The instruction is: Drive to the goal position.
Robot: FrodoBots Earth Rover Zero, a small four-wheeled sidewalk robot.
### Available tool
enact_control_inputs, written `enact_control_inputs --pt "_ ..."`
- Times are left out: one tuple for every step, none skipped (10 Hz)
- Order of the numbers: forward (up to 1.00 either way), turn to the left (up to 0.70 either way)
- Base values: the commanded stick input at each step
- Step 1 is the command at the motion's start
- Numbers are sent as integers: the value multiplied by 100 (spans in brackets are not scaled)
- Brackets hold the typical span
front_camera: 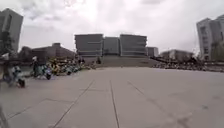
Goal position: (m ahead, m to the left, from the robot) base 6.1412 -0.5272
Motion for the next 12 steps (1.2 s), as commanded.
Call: enact_control_inputs --pt "70 0" --pt "70 0" --pt "70 0" --pt "70 0" --pt "70 0" --pt "70 0" --pt "70 0" --pt "70 0" --pt "70 0" --pt "70 0" --pt "70 0" --pt "70 0"
